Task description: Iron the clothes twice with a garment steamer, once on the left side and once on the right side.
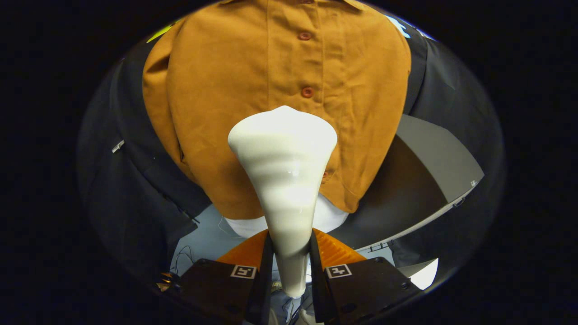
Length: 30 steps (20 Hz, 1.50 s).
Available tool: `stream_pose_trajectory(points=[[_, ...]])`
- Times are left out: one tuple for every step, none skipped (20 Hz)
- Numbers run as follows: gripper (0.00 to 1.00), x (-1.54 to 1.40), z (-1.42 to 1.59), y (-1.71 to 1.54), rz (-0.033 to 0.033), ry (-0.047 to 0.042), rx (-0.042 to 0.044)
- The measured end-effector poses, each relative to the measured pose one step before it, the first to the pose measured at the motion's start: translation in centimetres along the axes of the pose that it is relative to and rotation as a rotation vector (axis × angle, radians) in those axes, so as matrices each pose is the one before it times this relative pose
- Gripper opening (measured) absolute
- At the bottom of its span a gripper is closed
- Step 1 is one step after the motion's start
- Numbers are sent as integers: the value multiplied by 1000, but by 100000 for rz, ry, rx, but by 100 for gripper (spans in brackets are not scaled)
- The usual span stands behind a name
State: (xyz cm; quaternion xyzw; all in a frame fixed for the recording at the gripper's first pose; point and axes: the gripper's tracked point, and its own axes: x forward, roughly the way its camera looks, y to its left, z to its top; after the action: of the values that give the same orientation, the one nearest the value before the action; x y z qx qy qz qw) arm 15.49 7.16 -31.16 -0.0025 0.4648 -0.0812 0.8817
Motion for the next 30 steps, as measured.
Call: stream_pose_trajectory(points=[[41,-409,500,-835,-1235,-1798,1030],[41,-417,745,-908,-1257,-1618,1076],[41,-633,615,-927,-1246,-1721,1108],[41,-505,789,-906,-1215,-1883,1250],[41,-351,619,-821,-1106,-1936,1275],[41,-315,783,-831,-981,-1937,1018],[41,-226,1062,-679,-870,-1861,732],[41,-163,830,-618,-624,-1771,589],[41,-299,715,-605,-471,-1728,396],[41,-282,739,-635,-575,-1674,213],[41,-331,802,-437,-666,-1753,249],[41,-442,909,-683,-488,-2156,521],[41,-327,918,-536,-357,-2377,551],[41,-311,998,-414,-249,-2499,368],[41,-203,959,-389,-156,-2502,237],[41,-273,934,-324,93,-2638,320],[41,-328,1001,-318,124,-2741,314],[41,-177,1128,-291,50,-2982,69],[41,-226,976,-218,49,-2965,178],[41,-192,940,-220,392,-2929,239],[41,-487,1023,1,468,-3267,206],[41,-217,902,-53,458,-2751,193],[41,-312,877,-28,390,-2552,-51],[41,-125,762,-40,492,-2312,-125],[40,-115,757,-101,695,-2459,55],[40,-115,680,46,871,-2478,409],[41,-123,778,-4,847,-2484,414],[40,-120,708,-60,620,-2371,135],[41,-201,607,21,596,-2139,-87],[40,-58,592,52,692,-2101,-224]])
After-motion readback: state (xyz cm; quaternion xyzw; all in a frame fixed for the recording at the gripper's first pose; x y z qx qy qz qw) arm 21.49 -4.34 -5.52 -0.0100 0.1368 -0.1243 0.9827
